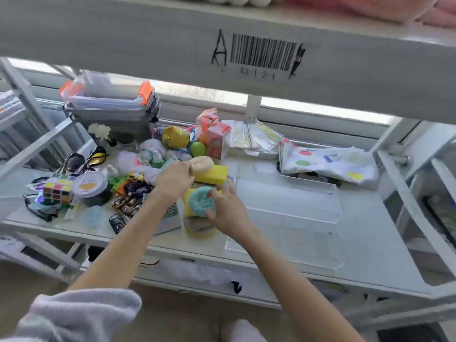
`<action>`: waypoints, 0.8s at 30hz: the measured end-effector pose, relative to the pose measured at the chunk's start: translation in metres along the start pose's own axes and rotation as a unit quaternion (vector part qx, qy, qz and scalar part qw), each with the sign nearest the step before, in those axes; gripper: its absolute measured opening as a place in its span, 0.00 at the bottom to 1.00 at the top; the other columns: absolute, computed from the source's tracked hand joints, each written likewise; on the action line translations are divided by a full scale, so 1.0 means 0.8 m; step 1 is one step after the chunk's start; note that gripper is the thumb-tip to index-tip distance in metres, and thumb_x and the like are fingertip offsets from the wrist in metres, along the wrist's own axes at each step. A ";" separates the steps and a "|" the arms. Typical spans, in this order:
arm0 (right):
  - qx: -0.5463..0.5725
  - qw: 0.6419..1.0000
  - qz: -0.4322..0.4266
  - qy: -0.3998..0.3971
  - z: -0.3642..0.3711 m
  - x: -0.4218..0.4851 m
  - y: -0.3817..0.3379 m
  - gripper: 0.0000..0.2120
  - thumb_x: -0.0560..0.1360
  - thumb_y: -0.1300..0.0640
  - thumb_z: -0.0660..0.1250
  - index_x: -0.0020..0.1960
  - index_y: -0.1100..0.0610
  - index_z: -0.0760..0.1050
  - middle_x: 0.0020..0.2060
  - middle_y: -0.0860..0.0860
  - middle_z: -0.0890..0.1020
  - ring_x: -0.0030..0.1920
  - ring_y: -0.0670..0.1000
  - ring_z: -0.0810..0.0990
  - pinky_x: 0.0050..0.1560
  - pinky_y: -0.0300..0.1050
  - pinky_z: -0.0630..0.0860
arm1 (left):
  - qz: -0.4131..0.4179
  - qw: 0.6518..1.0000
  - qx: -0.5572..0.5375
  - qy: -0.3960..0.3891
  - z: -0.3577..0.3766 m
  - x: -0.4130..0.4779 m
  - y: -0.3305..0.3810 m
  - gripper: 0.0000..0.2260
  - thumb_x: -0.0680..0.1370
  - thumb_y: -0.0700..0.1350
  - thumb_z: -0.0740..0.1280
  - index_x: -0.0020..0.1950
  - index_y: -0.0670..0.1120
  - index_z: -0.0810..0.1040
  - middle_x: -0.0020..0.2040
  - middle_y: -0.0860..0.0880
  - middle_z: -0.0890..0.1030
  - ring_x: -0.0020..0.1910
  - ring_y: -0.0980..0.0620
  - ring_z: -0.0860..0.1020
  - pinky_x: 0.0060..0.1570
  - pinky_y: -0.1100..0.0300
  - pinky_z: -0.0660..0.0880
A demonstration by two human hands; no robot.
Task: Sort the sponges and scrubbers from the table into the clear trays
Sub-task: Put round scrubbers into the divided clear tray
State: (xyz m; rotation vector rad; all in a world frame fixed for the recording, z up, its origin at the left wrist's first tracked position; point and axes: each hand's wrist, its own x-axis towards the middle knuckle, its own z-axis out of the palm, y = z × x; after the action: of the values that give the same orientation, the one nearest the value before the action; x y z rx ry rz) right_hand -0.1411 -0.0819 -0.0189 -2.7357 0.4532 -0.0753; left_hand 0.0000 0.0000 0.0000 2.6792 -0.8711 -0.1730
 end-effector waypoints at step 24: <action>0.053 0.998 0.009 -0.041 -0.037 -0.044 0.080 0.24 0.69 0.48 0.71 0.60 0.56 0.68 0.63 0.54 0.69 0.60 0.58 0.70 0.61 0.51 0.69 | -0.003 1.000 -0.005 0.013 0.030 0.057 0.062 0.15 0.73 0.47 0.66 0.53 0.38 0.73 0.53 0.37 0.74 0.56 0.36 0.73 0.57 0.45 0.72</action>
State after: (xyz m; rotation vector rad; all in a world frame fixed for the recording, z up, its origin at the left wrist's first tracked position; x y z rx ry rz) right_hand -0.1969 -0.1374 -0.0141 -2.6202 0.4385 0.0172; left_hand 0.0042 -0.0710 -0.0071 2.6691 -0.8528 -0.1434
